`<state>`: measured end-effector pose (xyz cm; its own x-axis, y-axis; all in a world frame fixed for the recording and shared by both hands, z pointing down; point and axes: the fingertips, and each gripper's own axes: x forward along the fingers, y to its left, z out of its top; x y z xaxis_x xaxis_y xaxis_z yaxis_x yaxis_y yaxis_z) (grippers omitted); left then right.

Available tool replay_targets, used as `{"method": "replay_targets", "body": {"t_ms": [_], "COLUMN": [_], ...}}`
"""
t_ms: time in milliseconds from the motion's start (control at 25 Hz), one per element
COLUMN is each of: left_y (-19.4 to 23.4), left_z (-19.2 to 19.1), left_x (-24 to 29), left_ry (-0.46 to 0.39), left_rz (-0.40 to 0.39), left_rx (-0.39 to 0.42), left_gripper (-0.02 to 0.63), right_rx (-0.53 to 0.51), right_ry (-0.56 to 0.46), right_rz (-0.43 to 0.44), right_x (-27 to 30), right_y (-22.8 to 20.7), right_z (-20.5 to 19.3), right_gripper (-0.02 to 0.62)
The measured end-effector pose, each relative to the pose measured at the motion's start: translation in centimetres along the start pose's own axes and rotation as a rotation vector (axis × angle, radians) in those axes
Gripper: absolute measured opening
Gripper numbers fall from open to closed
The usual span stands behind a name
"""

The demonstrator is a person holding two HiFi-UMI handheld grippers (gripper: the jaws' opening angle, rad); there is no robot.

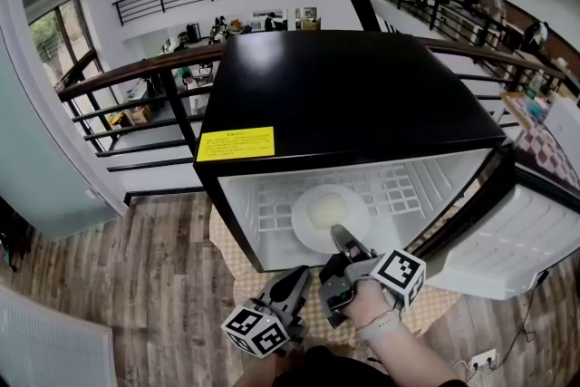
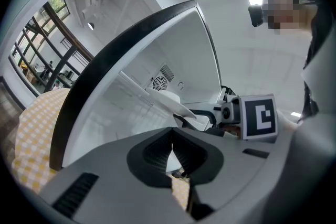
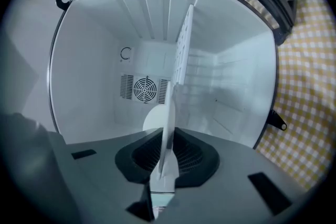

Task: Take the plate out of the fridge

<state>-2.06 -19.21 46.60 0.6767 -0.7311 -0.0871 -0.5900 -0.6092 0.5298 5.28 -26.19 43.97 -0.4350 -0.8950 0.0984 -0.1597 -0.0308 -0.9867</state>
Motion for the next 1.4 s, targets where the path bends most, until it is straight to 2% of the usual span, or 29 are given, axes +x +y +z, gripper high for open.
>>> {"method": "replay_targets", "body": {"t_ms": [200,680,1400], "left_y": [-0.2,-0.3,0.0], "left_z": [-0.1,-0.1,-0.2], "left_x": [0.1,0.1,0.1], "left_ry": [0.000,0.002,0.006], "left_rz": [-0.003,0.008,0.020], "left_rx": [0.000,-0.007,-0.018], "left_gripper": [0.008,0.008,0.008], "right_rx": [0.047,0.078,0.158], "right_ry": [-0.021,-0.031,-0.081], "right_rz": [0.019,0.010,0.074], "right_x": [-0.2,-0.9,0.3], "right_y": [-0.1,-0.3,-0.2], "right_z": [0.0,-0.2,0.2], "right_gripper": [0.048,0.048,0.046]}}
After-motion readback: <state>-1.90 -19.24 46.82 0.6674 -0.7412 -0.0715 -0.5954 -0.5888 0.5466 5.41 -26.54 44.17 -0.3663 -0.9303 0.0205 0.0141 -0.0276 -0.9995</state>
